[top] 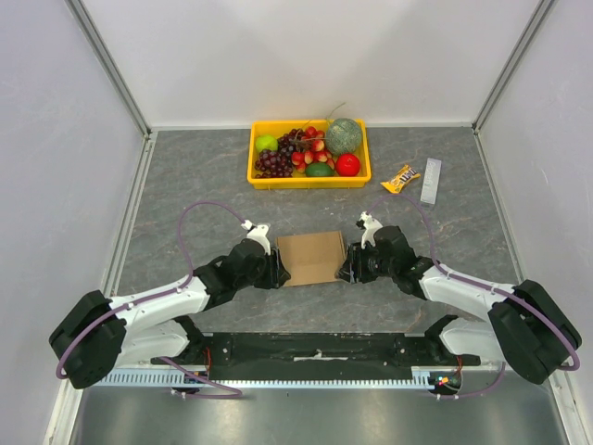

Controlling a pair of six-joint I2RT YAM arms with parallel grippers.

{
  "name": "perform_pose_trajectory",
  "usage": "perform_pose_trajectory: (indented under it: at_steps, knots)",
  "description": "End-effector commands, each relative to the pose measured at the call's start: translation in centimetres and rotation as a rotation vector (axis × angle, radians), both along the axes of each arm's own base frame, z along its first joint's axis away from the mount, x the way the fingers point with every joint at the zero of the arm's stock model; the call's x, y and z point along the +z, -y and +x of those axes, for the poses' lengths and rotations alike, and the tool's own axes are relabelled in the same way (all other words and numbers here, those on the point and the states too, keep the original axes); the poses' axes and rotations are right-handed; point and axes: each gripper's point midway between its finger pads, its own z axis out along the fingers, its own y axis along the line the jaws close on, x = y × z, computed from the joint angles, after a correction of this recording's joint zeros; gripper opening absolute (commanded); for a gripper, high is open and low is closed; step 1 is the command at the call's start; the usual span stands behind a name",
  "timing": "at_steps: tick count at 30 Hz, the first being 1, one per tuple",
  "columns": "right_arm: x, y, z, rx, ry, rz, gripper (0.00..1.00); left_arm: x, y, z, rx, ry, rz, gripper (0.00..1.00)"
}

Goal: Fold the paper box

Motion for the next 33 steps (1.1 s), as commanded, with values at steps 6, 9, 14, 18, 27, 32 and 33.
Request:
perform_pose_trajectory:
  at_steps: [6,9,14,18,27,32,33]
  knots:
    - [0.7,0.2,1.0,-0.023,0.062,-0.006,0.57,1.4,0.6,1.1,-0.007,0.059,-0.006,0.47]
    - [0.9,0.3,1.1,-0.028,0.07,-0.007,0.58,0.9,0.2,0.8,-0.008,0.042,0.016,0.47]
    - [1.8,0.5,1.4,-0.035,0.103,-0.003,0.59,1.2,0.1,0.8,-0.005,0.047,0.014,0.47]
    - [2.7,0.5,1.7,-0.037,0.129,-0.001,0.59,1.5,0.1,0.8,-0.007,0.052,0.011,0.5]
    - [3.7,0.6,1.9,-0.037,0.15,-0.006,0.59,1.9,-0.4,0.6,0.003,0.052,0.015,0.54]
    - [4.5,0.8,2.2,-0.046,0.177,-0.01,0.59,3.0,-0.7,0.3,0.007,0.061,0.004,0.55]
    - [4.6,0.9,2.2,-0.048,0.18,-0.011,0.59,3.5,-0.7,0.3,0.006,0.069,-0.001,0.55]
